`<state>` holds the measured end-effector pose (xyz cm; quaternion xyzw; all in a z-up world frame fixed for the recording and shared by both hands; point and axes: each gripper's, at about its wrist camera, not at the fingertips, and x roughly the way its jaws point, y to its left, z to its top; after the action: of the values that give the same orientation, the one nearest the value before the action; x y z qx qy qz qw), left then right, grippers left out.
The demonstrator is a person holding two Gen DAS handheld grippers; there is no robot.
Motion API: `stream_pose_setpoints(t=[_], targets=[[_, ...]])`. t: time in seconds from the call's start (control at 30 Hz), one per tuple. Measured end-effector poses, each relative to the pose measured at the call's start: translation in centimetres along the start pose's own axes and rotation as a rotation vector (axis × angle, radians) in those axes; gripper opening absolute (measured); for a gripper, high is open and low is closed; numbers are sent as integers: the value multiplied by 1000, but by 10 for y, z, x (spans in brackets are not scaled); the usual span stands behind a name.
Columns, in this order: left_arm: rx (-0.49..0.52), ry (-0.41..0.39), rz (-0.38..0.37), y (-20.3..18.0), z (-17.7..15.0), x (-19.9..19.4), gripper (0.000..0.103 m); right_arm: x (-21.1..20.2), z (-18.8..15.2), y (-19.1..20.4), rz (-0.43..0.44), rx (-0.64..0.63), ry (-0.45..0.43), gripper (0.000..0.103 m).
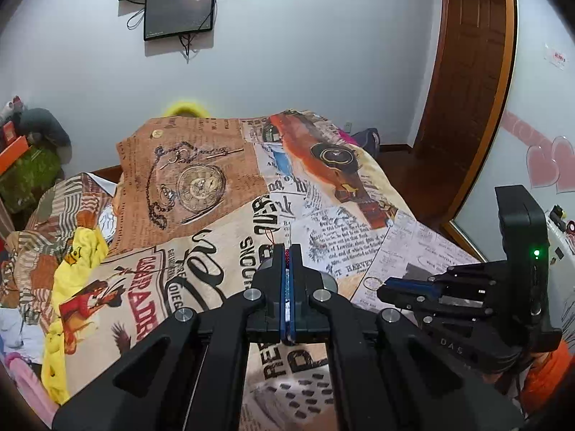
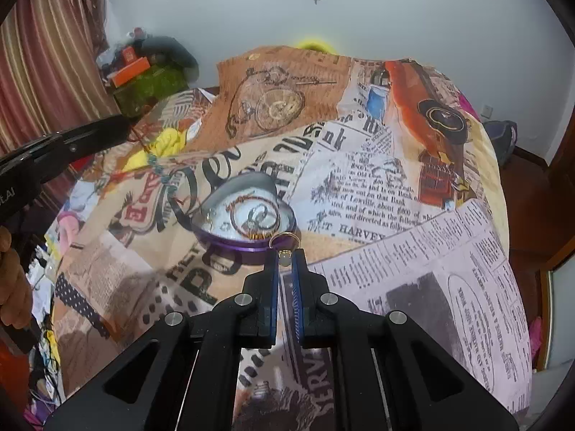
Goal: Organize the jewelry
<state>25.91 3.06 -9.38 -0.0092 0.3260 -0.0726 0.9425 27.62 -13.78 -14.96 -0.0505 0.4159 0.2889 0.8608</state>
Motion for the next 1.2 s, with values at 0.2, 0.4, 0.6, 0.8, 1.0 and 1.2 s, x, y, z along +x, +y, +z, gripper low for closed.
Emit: stream_pose_setpoints(t=[0.2, 0.4, 0.6, 0.8, 1.0, 1.2], targets=[[6, 4, -24, -4, 8, 14, 0, 6, 9, -1, 13, 1, -16, 7], [1, 40, -39, -3, 3, 37, 0, 18, 16, 0, 25, -5, -12, 7], [-8, 123, -33, 7, -16, 68, 0, 34, 19, 1, 40, -12, 10, 7], [-16, 162, -35, 17, -29, 81, 0, 42, 25, 11, 61, -45, 18, 7], [-2, 184, -46, 18, -37, 87, 0, 56, 30, 22, 77, -93, 42, 7], [-13, 205, -59, 22, -45, 89, 0, 67, 31, 24, 83, -111, 74, 7]])
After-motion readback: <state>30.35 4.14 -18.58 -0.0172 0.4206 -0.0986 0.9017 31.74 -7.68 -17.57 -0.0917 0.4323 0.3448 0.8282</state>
